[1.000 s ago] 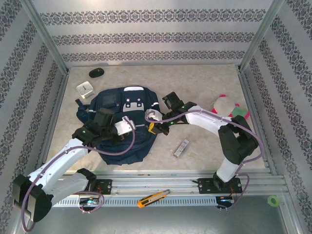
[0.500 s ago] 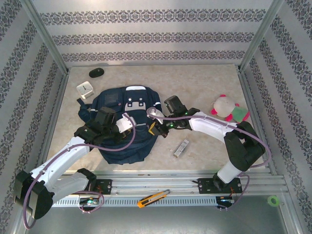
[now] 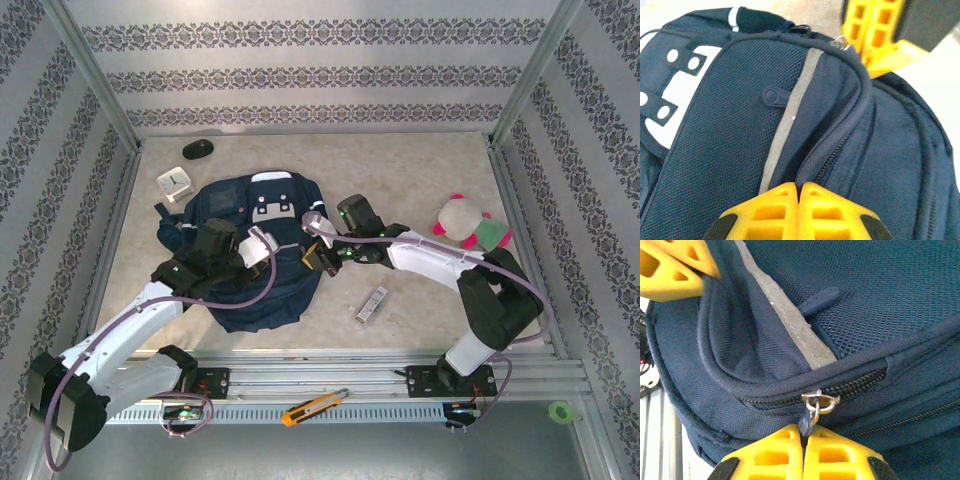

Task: Pack books, pencil case, and school supplies into a backpack

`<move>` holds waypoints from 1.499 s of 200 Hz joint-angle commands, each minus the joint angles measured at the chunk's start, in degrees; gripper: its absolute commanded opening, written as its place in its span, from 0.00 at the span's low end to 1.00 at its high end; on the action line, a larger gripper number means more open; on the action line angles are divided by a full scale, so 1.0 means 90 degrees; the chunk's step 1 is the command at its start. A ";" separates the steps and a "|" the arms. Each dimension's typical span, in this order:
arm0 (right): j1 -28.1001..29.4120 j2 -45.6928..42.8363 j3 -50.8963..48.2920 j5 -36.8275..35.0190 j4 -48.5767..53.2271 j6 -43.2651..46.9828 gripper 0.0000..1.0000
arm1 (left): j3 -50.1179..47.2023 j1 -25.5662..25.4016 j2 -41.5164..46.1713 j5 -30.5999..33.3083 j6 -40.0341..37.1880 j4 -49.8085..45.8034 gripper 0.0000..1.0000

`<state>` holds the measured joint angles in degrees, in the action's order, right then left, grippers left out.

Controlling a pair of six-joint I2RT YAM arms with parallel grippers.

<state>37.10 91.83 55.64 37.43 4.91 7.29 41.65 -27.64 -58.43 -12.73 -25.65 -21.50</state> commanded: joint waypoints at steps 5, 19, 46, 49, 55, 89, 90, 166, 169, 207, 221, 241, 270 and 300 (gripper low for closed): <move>0.0510 -0.0631 -0.0226 0.0177 -0.0398 -0.0244 0.00 | 0.0382 -0.0222 -0.0412 0.0809 0.0921 0.1114 0.00; 0.0757 -0.0701 -0.0309 0.0107 -0.0432 -0.0572 0.00 | 0.0434 -0.0380 -0.0610 0.0606 0.1232 0.1470 0.00; 0.0940 -0.0733 -0.0352 0.0051 -0.0546 -0.1198 0.00 | 0.0573 -0.0891 -0.1046 0.0523 0.1693 0.2040 0.00; 0.0929 -0.0740 -0.0359 0.0016 -0.0545 -0.1252 0.00 | 0.0584 -0.0902 -0.1071 0.0524 0.1768 0.2086 0.00; 0.0877 -0.0774 -0.0392 -0.0044 -0.0511 -0.1333 0.00 | 0.0598 -0.0920 -0.1150 0.0537 0.1889 0.2141 0.00; 0.0362 -0.1107 -0.0683 -0.0348 -0.0255 -0.1712 0.00 | 0.0345 -0.0907 -0.0987 0.0924 0.1579 0.1996 0.34; 0.0346 -0.1119 -0.0688 -0.0354 -0.0259 -0.1720 0.00 | 0.0339 -0.0910 -0.0983 0.0930 0.1556 0.1978 0.35; -0.0115 -0.0934 0.0302 -0.0830 0.1308 0.0393 0.00 | 0.0076 -0.0778 -0.0904 0.1193 -0.0431 0.0417 0.62; -0.0124 -0.0914 0.0356 -0.0894 0.1409 0.0526 0.00 | 0.0070 -0.0777 -0.0921 0.1215 -0.0445 0.0409 0.57; -0.0296 -0.0714 0.0915 -0.2215 0.2242 0.2066 0.00 | 0.0093 -0.0777 -0.0802 0.1230 -0.0825 0.0260 0.11; -0.0377 -0.0601 0.1059 -0.2204 0.2230 0.2385 0.00 | 0.0079 -0.0777 -0.0626 0.0793 -0.0984 0.0145 0.09; -0.0490 -0.0416 0.1224 -0.1504 0.2241 0.2583 0.00 | 0.0005 -0.0779 -0.0452 0.0686 -0.0803 0.0299 0.07; -0.0722 -0.0381 0.0878 -0.0513 0.1811 0.2702 0.00 | -0.0097 -0.0768 -0.0255 0.0268 -0.0790 0.0420 0.05; -0.0773 -0.0122 0.0791 0.0151 0.1831 0.3281 0.00 | -0.0150 -0.0758 -0.0087 -0.0077 -0.0896 0.0466 0.05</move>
<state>30.48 88.49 63.96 31.11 22.83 31.22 41.01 -34.81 -60.95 -9.45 -32.01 -16.71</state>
